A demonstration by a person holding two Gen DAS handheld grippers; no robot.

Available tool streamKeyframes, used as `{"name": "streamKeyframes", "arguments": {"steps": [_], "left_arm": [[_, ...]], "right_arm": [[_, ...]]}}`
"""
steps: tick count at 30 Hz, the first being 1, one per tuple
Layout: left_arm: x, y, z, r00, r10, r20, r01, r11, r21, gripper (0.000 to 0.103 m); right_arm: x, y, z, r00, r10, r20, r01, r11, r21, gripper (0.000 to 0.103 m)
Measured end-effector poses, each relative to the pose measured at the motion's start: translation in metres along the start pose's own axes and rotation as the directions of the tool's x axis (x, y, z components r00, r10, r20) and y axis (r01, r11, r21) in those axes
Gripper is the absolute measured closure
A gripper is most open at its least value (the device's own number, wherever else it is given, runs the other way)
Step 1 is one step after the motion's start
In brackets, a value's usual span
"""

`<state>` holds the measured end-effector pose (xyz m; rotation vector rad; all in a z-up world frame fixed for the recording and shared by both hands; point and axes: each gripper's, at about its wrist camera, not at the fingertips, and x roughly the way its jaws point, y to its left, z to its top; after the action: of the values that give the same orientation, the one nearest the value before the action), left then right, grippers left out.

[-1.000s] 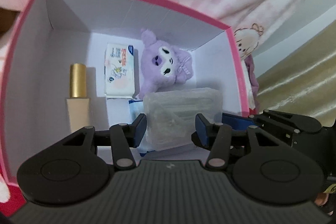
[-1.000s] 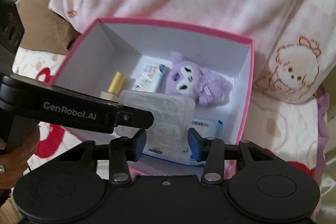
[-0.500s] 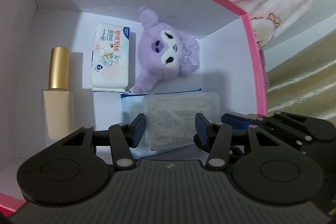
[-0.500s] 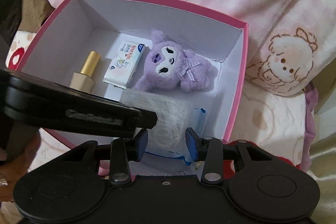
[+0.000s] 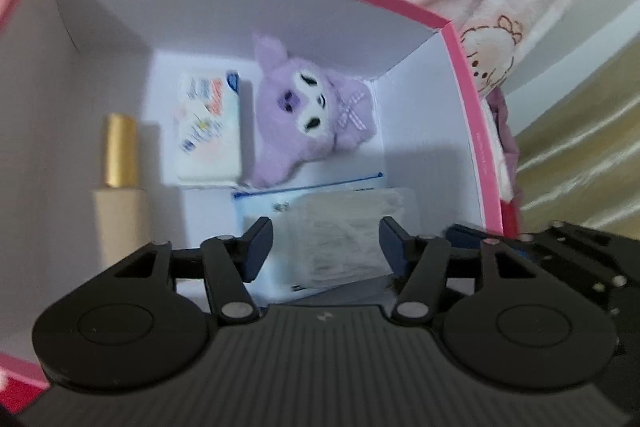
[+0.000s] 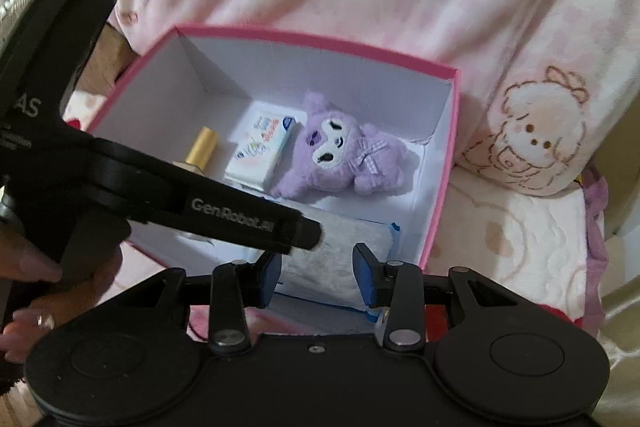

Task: Organize objects
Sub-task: 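Open the left gripper to release the hair-tie box and lift away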

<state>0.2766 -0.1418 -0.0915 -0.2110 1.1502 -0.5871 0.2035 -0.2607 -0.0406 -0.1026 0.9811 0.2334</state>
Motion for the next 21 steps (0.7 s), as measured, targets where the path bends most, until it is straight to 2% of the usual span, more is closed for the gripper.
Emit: {"name": "streamKeyframes", "arguments": {"steps": [5, 15, 21], "left_arm": [[-0.034, -0.011, -0.006, 0.999, 0.041, 0.007, -0.041, 0.998, 0.057, 0.033], [-0.117, -0.047, -0.029, 0.993, 0.106, 0.053, -0.113, 0.983, 0.146, 0.025], [-0.154, -0.066, -0.043, 0.983, 0.163, 0.088, -0.177, 0.967, 0.185, 0.024]], "right_arm": [[-0.039, 0.006, -0.004, 0.998, 0.035, 0.057, -0.034, 0.999, -0.028, 0.053], [-0.1, 0.013, -0.023, 0.985, 0.106, 0.139, -0.095, 0.992, -0.085, 0.05], [-0.134, 0.019, -0.035, 0.979, 0.13, 0.16, -0.111, 0.986, -0.121, 0.047]]}}
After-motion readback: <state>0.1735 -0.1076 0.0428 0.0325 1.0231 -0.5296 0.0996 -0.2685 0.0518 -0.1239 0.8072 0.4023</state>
